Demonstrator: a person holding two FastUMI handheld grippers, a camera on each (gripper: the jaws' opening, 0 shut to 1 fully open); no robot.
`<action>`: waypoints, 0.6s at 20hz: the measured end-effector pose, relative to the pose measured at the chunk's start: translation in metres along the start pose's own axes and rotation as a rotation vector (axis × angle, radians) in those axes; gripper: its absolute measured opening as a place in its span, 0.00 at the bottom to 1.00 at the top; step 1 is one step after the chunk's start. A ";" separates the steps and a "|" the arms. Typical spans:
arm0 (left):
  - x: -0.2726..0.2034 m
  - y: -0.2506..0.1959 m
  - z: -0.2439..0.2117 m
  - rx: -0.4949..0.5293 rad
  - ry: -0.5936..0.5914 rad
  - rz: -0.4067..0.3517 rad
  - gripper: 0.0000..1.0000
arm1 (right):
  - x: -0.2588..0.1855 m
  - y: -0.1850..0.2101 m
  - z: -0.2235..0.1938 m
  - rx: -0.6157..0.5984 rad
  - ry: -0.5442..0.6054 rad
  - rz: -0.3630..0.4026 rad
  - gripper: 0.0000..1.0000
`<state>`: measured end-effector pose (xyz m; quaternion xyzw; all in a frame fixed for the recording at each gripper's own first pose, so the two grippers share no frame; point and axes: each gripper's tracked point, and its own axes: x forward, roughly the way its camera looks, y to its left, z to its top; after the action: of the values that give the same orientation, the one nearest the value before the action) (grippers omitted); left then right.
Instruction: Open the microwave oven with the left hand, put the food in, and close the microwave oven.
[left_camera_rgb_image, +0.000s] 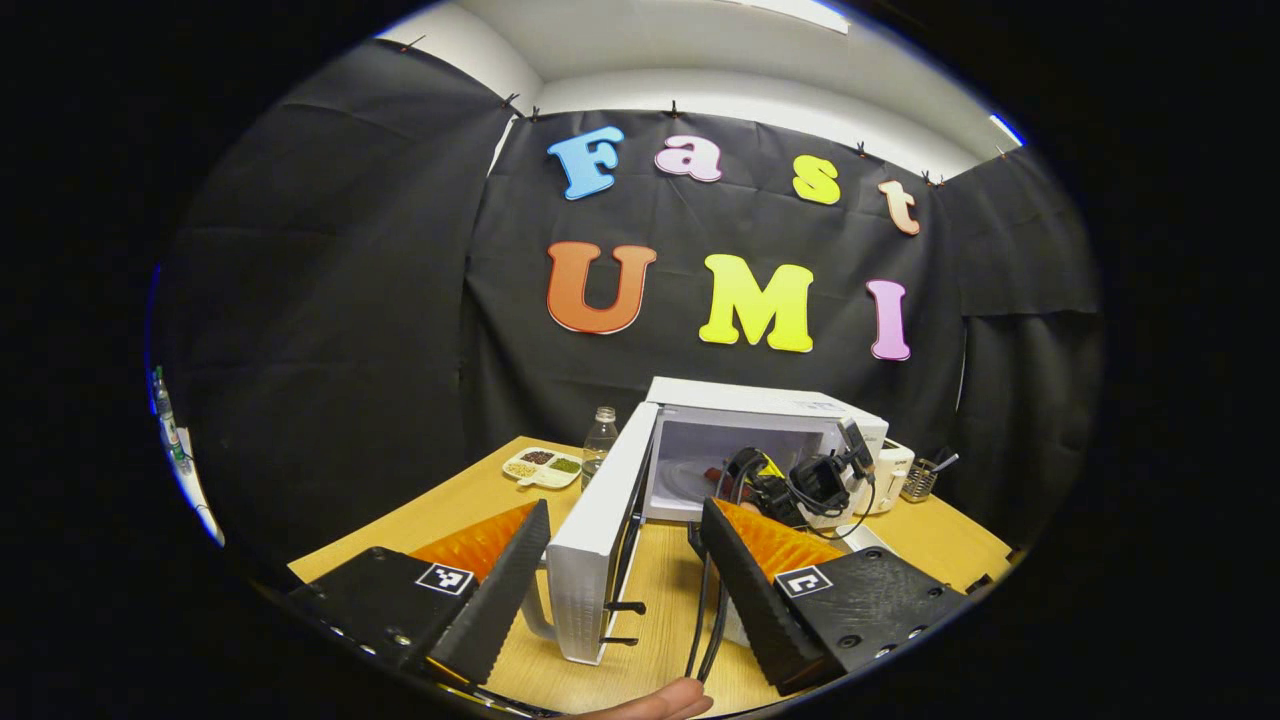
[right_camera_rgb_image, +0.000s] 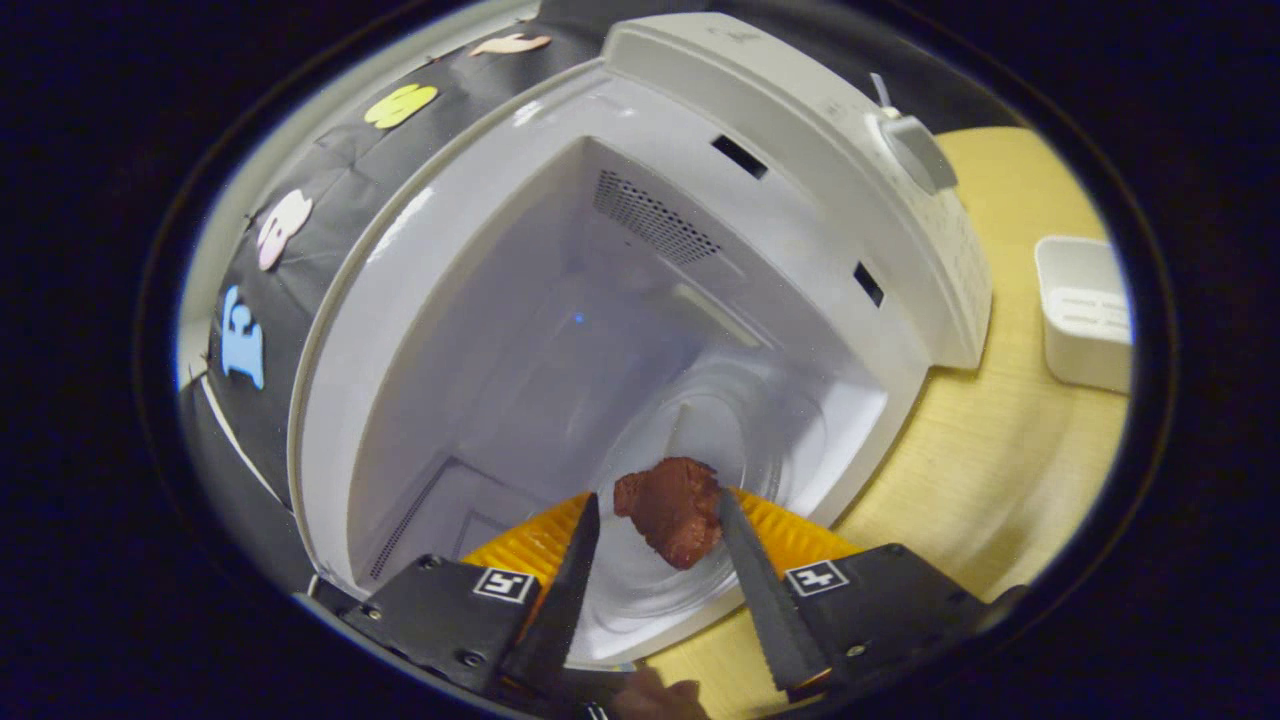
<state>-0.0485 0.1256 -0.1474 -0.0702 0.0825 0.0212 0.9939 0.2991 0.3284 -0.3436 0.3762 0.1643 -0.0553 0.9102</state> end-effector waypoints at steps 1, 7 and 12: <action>-0.001 -0.001 0.001 -0.002 0.000 -0.002 0.94 | -0.002 0.004 0.002 -0.059 -0.008 -0.001 0.89; -0.013 0.001 0.009 0.014 -0.026 0.005 0.94 | -0.027 0.033 0.029 -0.232 -0.074 0.087 1.00; -0.029 0.000 0.020 0.026 -0.067 -0.005 0.94 | -0.072 0.030 0.033 -0.379 0.002 0.134 1.00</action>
<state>-0.0743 0.1279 -0.1234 -0.0565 0.0493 0.0202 0.9970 0.2469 0.3247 -0.2774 0.2085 0.1475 0.0375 0.9661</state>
